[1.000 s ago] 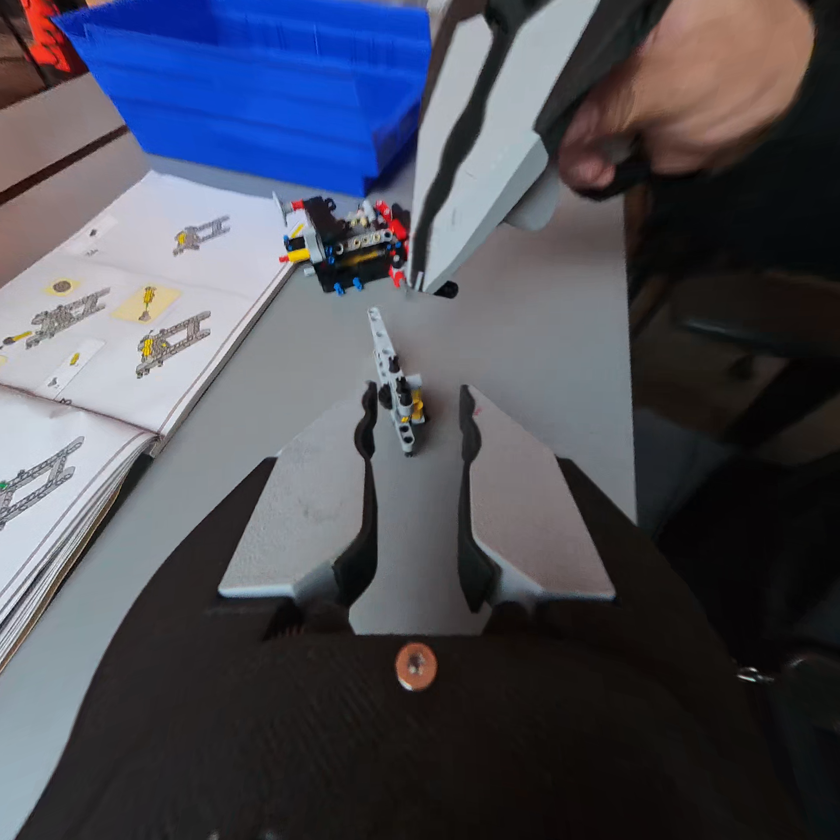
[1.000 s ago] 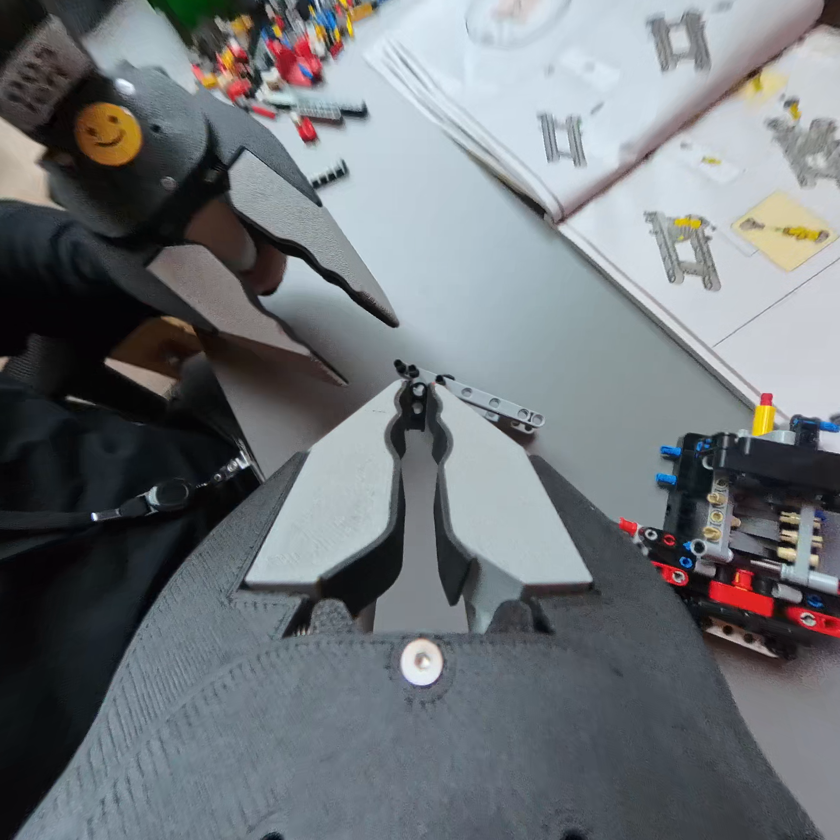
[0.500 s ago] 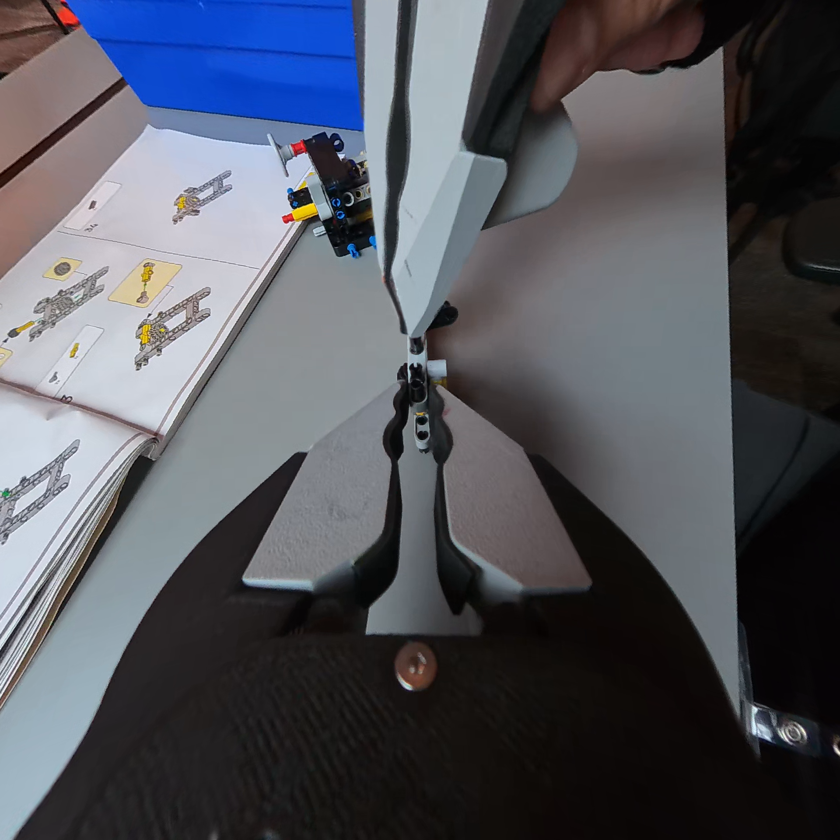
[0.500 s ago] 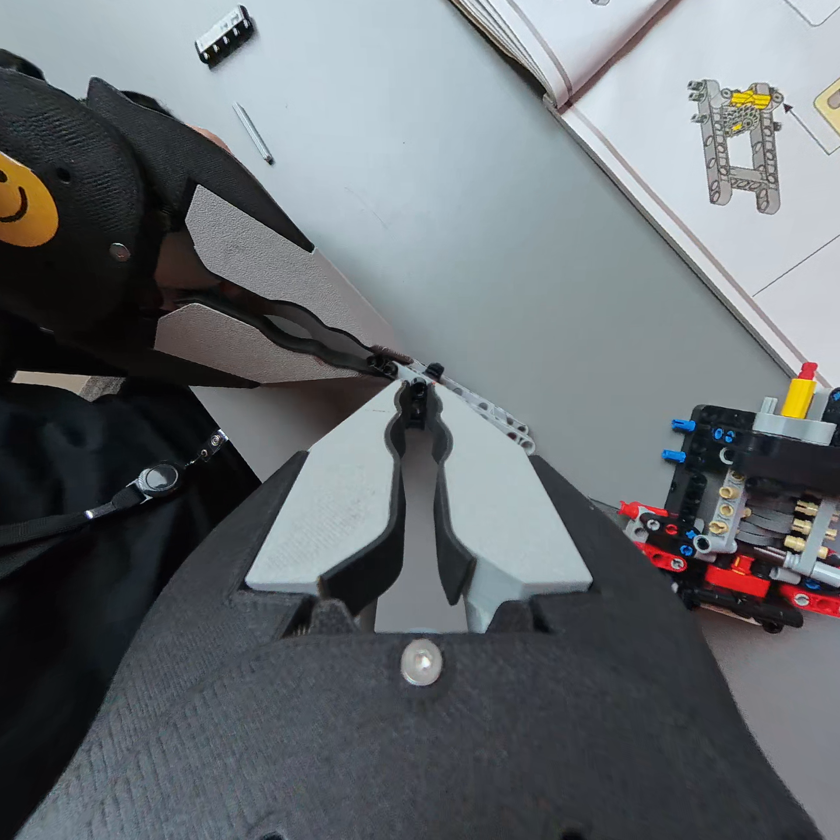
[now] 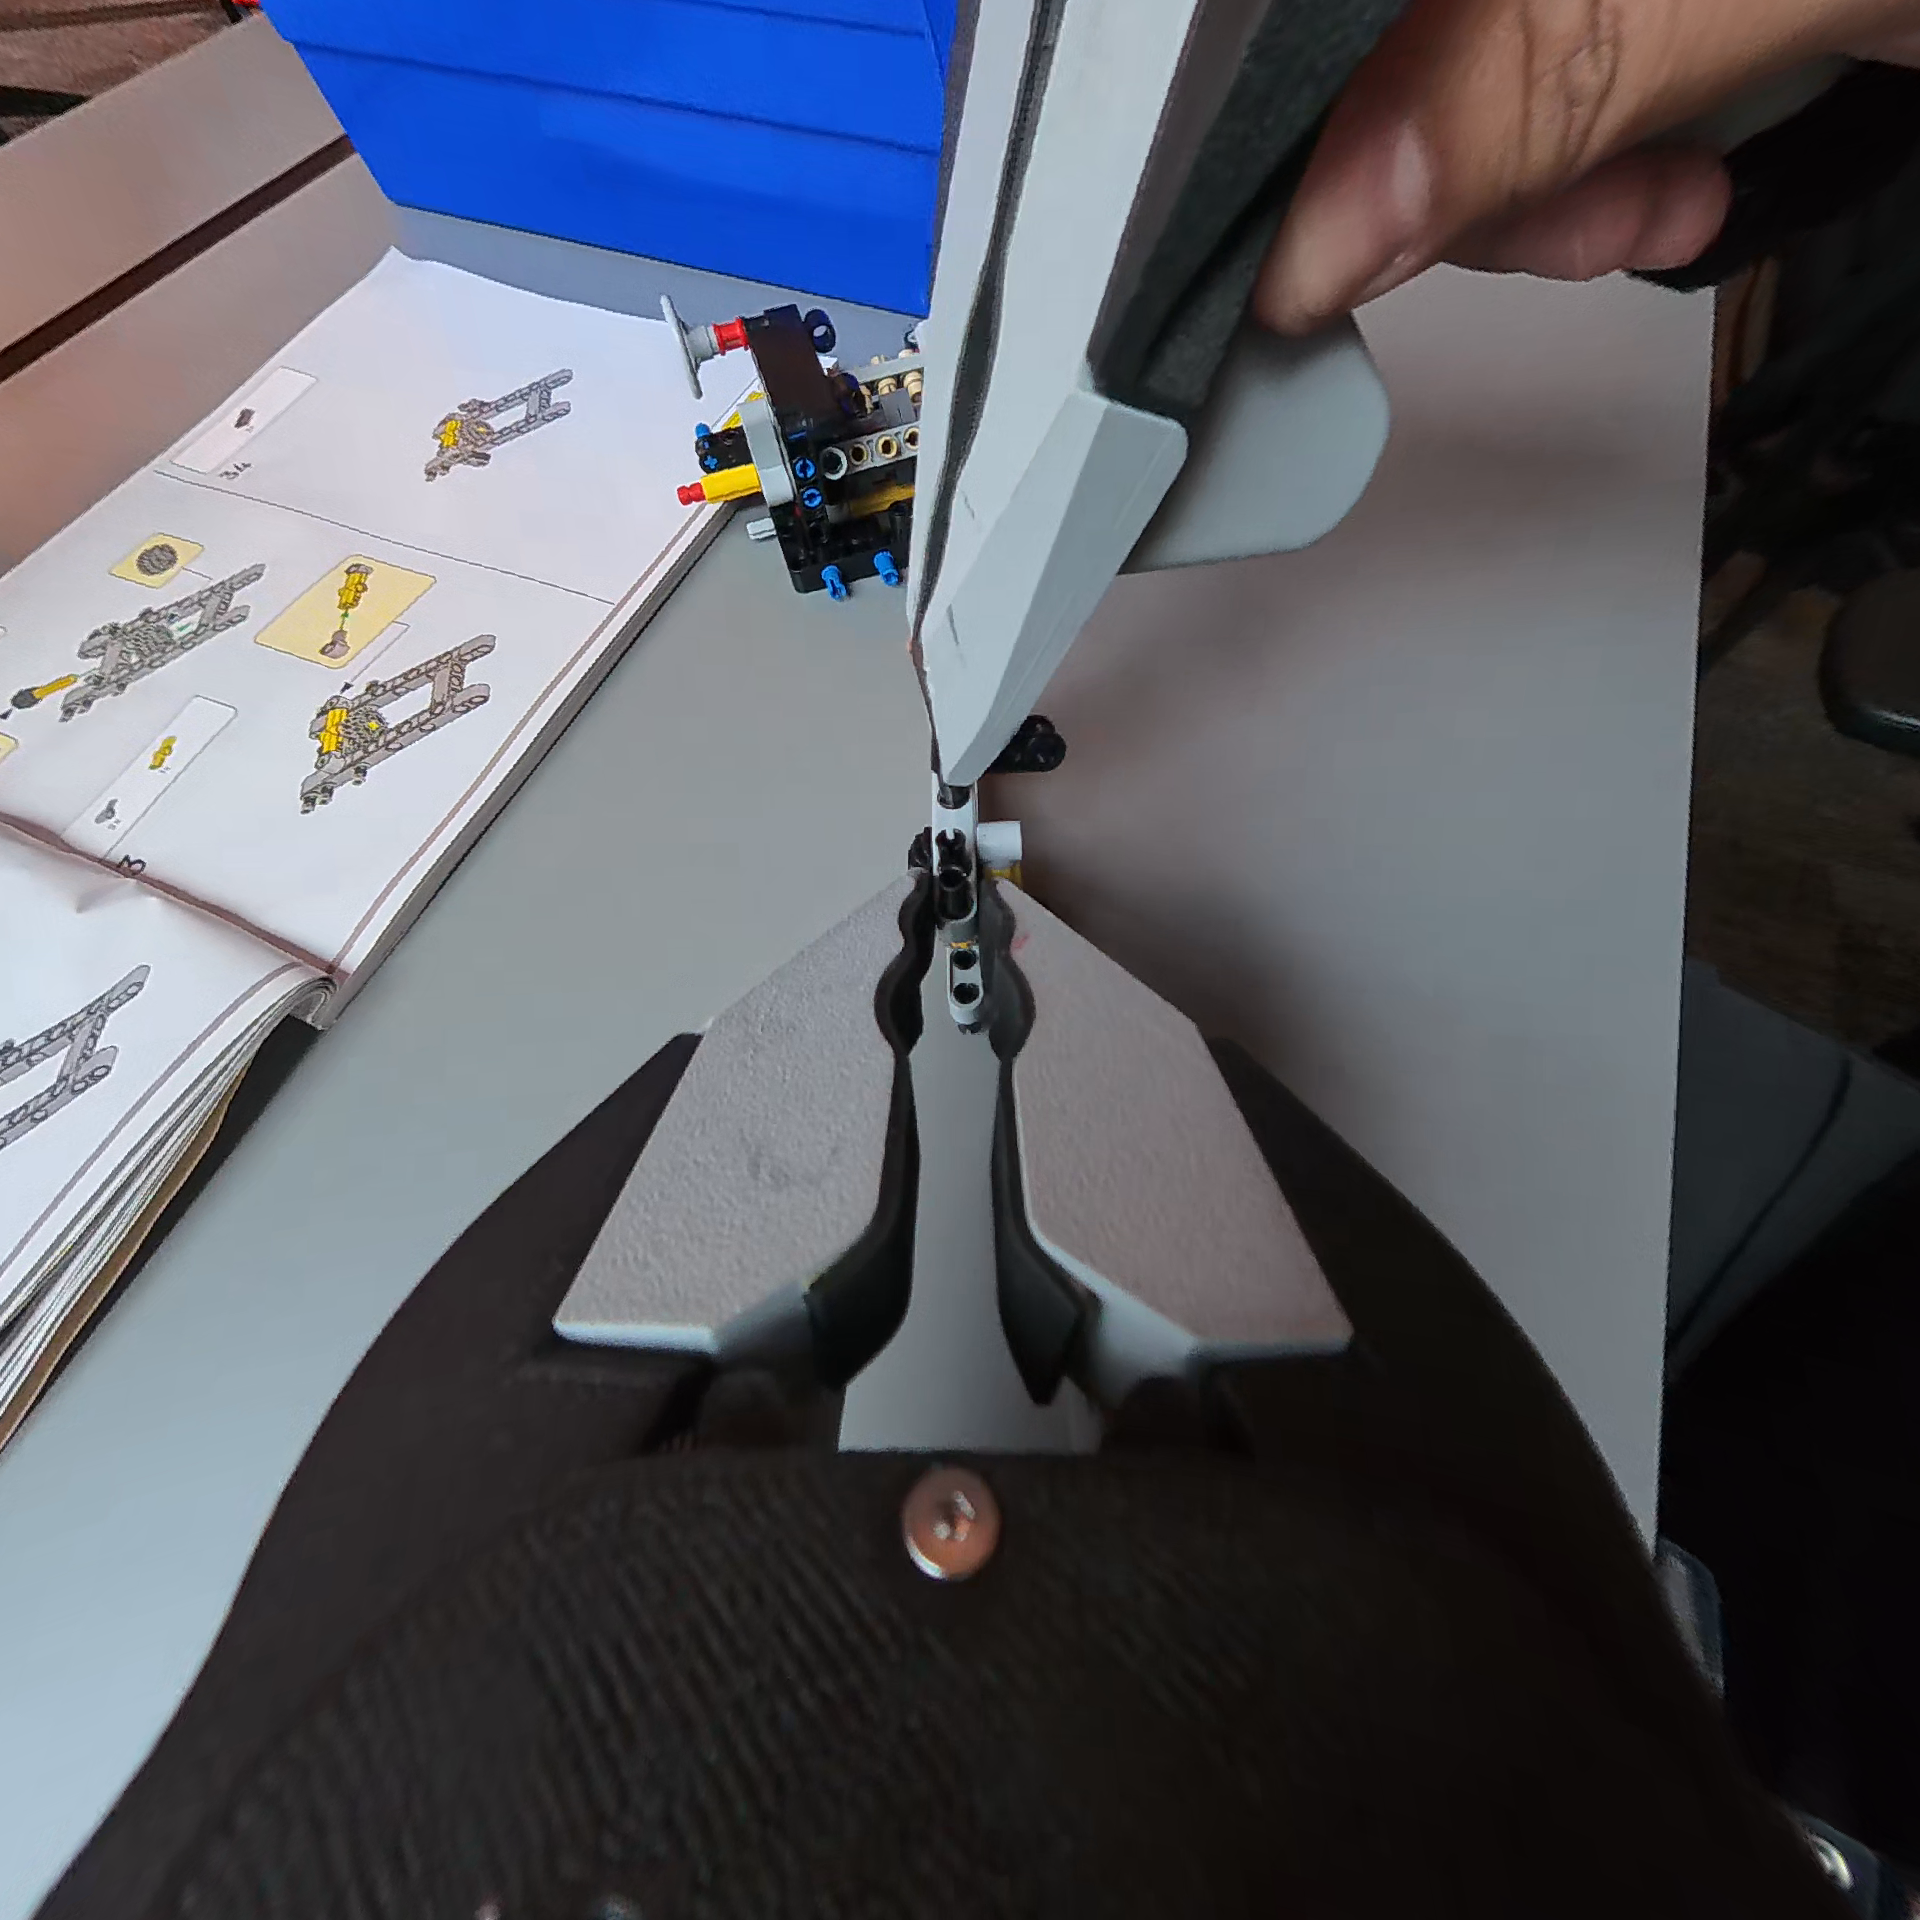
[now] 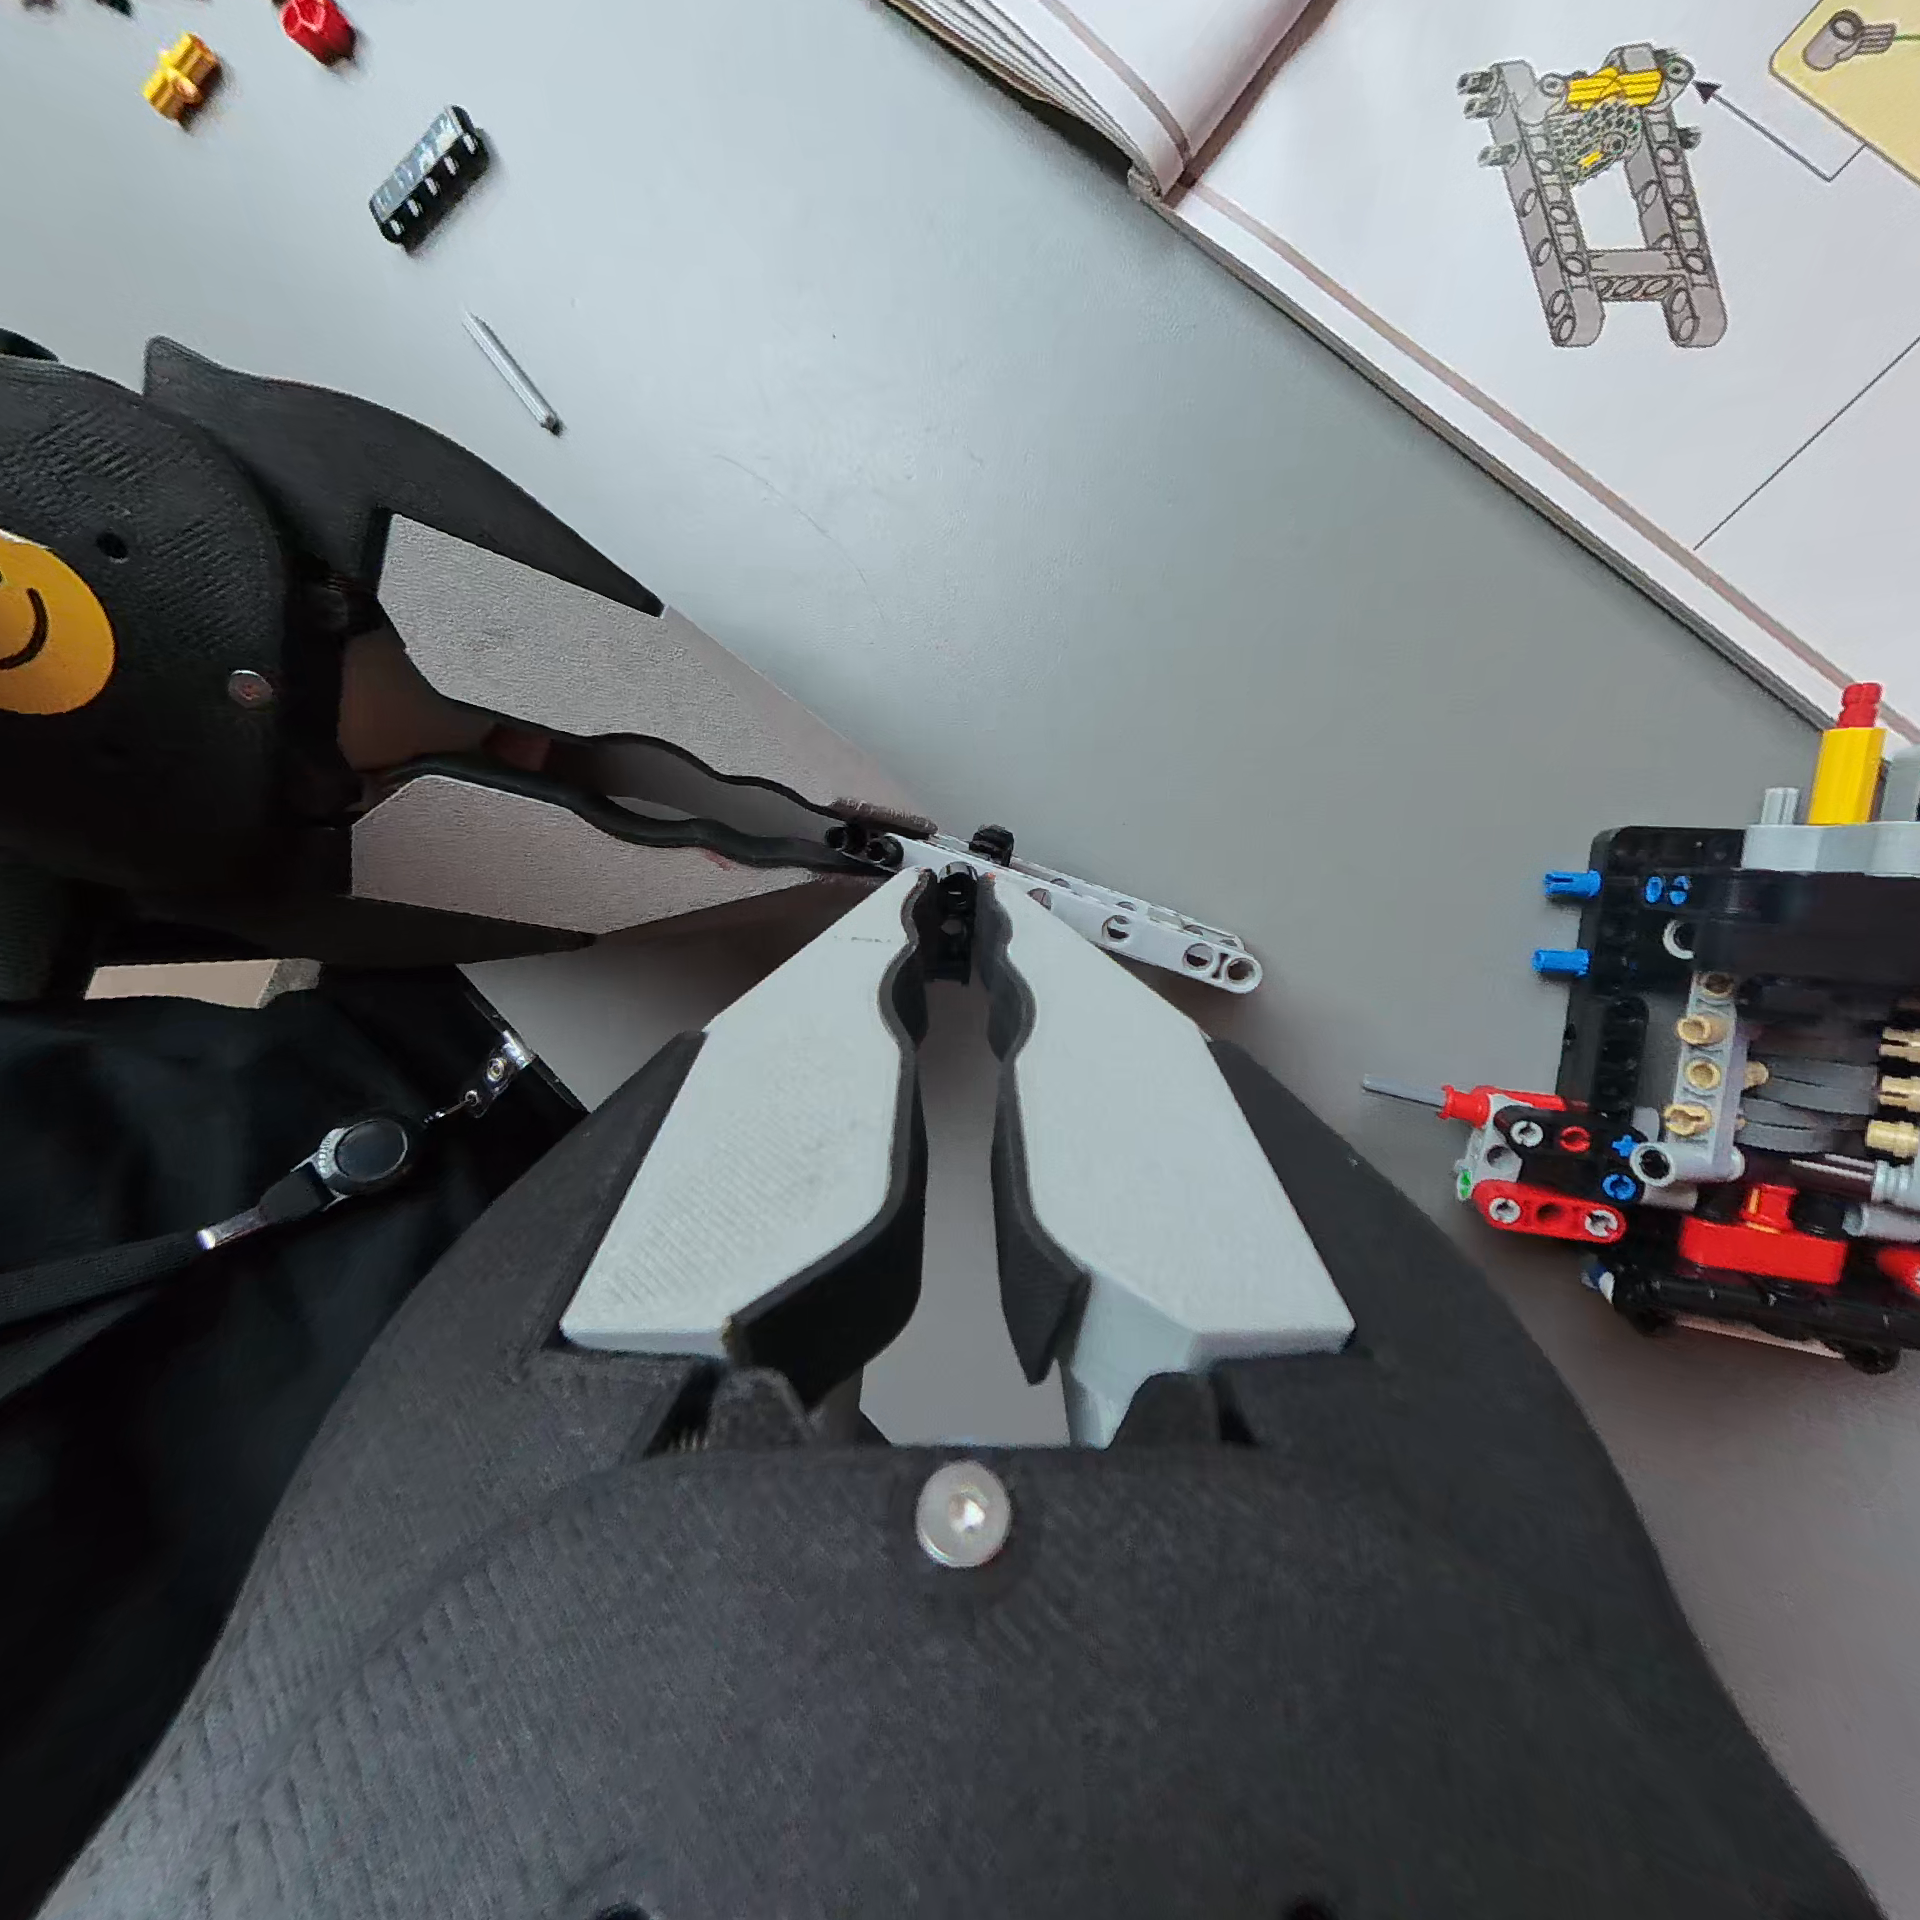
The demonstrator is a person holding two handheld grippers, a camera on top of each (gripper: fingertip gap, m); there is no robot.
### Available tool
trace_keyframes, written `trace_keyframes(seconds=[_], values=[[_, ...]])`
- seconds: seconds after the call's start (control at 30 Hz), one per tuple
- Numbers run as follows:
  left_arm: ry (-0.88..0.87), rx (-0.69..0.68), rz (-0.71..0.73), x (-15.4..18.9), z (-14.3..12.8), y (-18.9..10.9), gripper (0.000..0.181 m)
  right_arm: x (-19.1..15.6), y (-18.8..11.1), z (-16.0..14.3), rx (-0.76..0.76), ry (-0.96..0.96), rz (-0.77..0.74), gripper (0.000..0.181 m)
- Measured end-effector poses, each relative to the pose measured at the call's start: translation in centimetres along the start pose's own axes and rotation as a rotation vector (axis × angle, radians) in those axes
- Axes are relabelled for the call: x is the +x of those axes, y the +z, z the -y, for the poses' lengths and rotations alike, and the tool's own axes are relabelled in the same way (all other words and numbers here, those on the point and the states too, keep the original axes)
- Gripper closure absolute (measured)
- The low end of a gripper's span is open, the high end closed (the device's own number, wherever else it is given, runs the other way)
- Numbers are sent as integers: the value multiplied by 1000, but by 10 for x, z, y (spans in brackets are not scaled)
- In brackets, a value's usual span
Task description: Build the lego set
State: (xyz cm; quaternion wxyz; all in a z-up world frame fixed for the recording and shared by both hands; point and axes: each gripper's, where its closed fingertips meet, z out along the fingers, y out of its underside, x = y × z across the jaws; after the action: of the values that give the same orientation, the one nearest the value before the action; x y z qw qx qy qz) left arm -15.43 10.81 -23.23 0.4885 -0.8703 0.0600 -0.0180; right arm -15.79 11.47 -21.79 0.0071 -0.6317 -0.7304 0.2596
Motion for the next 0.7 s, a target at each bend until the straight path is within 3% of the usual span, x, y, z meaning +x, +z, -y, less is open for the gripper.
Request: trace_keyframes(seconds=[0.17,0.7], values=[[16,-9,14,-1,0,0,176,1,0,2,-54,-11,-60,177],[94,-7,40,-2,2,2,175,6,0,-2,-488,-26,-160,177]])
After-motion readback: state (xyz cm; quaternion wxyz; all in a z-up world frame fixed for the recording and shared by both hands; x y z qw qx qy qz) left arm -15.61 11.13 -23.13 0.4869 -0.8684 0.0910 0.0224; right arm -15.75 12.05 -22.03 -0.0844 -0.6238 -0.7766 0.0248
